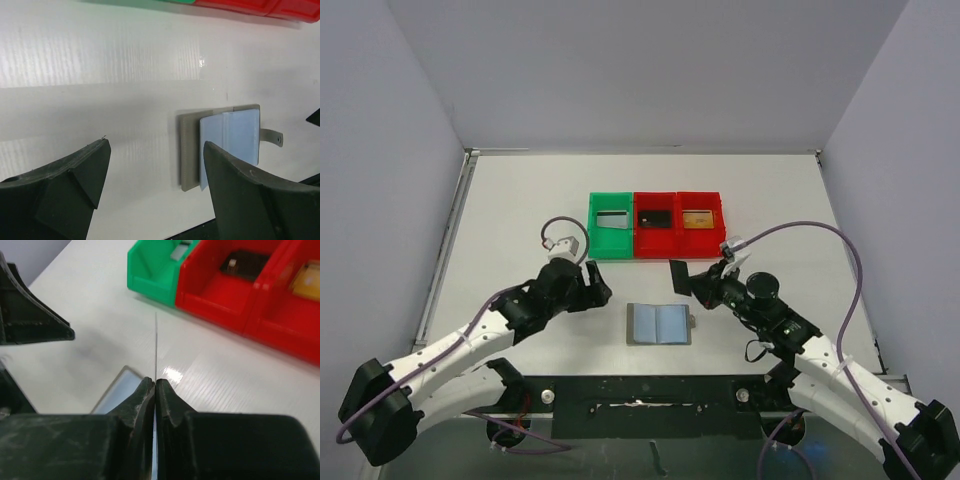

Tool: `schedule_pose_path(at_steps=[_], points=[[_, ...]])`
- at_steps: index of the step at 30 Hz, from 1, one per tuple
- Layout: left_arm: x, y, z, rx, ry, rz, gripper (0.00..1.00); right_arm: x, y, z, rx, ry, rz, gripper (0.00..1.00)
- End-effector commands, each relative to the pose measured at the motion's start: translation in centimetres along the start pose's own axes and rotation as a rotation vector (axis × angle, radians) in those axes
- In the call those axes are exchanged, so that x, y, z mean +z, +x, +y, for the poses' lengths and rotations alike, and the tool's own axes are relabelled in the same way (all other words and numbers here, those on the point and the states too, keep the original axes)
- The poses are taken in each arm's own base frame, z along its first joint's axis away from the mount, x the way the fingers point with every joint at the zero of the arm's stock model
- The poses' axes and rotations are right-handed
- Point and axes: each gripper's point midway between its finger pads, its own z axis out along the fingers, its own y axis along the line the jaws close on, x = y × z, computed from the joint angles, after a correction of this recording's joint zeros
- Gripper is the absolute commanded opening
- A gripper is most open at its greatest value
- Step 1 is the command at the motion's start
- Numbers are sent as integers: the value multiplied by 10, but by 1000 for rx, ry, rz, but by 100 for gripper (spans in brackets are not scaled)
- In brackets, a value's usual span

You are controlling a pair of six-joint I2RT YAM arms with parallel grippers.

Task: Take the credit cards out of the card holder

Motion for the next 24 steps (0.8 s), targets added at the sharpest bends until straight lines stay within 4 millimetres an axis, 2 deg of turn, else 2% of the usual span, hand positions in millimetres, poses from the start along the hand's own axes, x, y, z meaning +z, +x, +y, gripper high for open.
schedule_pose_path(at_steps=[1,3,7,12,15,18,21,24], points=[[-26,-35,-5,46,55,-26,74,-3,-73,8,-513,27,-256,0],[-34,-51,-2,55,52,-37,74,-2,-84,4,-681,73,-270,0],[-49,-88,21,44,-19,-73,75,15,-107,-11,-805,173,-232,0],[-64,-123,48,11,-61,-132,75,55,-117,-14,-940,134,-77,0],[-77,-145,54,27,-67,-176,75,77,-118,-17,-1012,106,60,0],[-89,-165,70,52,-163,-255,75,98,-122,-18,-1061,85,135,0],[-90,-166,92,40,-252,-321,75,116,-127,-19,-1077,76,154,0],[-92,-154,109,-16,-306,-373,75,131,-121,-30,-1104,89,212,0]])
